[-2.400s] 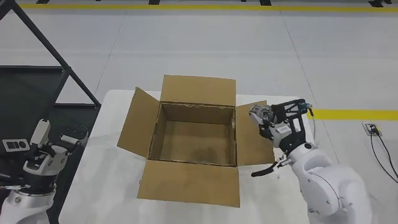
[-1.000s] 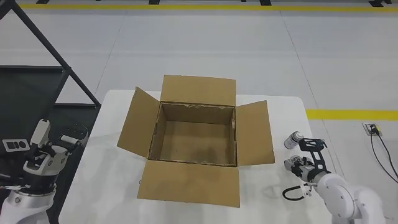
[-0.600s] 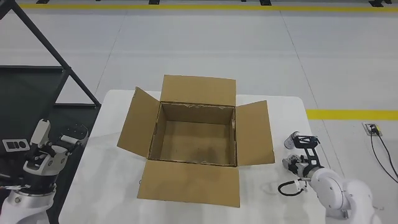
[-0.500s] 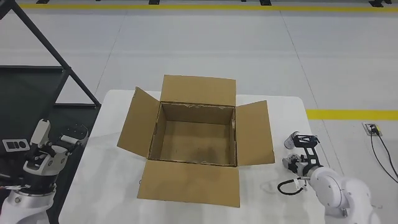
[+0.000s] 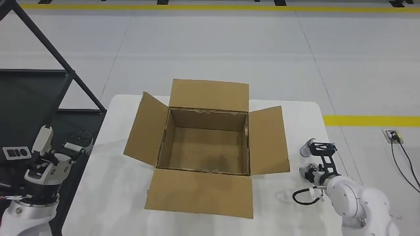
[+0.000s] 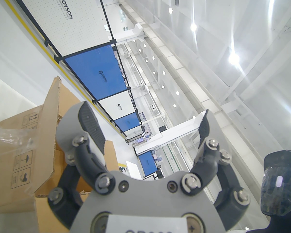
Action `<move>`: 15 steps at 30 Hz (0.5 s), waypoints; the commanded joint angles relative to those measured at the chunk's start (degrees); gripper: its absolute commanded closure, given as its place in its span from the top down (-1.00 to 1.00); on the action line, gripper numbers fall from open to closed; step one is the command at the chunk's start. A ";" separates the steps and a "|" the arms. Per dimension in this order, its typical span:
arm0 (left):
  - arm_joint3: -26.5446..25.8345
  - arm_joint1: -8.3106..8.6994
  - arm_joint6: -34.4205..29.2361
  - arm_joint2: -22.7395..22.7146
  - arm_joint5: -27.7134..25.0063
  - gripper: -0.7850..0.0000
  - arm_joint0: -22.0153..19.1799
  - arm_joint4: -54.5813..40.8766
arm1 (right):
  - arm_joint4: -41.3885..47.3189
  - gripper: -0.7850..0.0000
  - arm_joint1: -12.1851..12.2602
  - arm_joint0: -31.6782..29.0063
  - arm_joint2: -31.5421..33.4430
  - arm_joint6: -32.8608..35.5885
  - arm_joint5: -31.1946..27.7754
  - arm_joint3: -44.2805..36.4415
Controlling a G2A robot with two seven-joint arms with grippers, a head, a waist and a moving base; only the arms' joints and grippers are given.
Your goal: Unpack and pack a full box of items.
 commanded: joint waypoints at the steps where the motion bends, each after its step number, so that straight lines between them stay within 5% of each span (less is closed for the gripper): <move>1: 0.00 0.00 0.00 0.00 0.00 1.00 0.00 0.00 | 0.04 -0.37 0.04 -0.05 -0.20 -0.17 0.20 -0.10; 3: 0.00 0.00 0.00 0.00 0.00 1.00 0.00 0.00 | -0.02 -0.21 0.10 -0.07 -0.38 -0.18 0.29 -0.11; 15: 0.00 0.00 0.00 0.00 0.00 1.00 0.00 0.00 | -0.04 0.07 0.47 -0.25 -0.93 0.22 1.02 -0.67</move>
